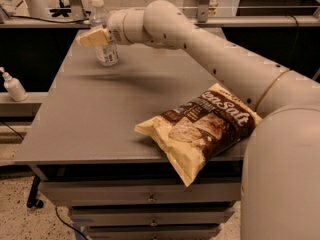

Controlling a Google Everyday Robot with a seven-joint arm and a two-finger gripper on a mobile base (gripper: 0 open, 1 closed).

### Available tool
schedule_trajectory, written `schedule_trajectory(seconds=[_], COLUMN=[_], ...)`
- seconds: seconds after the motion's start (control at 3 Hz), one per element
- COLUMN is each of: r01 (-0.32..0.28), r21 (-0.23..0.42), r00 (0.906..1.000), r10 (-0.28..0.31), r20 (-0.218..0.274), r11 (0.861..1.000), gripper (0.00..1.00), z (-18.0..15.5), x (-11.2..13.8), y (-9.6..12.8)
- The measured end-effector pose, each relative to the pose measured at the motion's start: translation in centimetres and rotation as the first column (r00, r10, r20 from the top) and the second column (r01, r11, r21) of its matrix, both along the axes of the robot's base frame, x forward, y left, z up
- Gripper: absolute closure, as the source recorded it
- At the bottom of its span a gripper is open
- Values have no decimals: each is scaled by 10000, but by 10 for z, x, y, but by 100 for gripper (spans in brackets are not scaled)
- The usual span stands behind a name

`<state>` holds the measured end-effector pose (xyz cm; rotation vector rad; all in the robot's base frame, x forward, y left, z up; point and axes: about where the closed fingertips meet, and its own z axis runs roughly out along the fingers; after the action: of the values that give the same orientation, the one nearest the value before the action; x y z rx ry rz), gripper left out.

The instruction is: Knock blue plastic bottle over

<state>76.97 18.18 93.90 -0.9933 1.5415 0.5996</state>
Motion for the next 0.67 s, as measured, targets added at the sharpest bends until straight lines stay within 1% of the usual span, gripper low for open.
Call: schedule_trajectory(seconds=[0.33,0.67], r01=[148,433], r21=[184,230], r00=[9997,9986], r10=[-145,-426], r20=[-178,-303], r11=[9997,9988], gripper=[41,64], z=[-1,-2], x=[1,-2], y=[1,-10])
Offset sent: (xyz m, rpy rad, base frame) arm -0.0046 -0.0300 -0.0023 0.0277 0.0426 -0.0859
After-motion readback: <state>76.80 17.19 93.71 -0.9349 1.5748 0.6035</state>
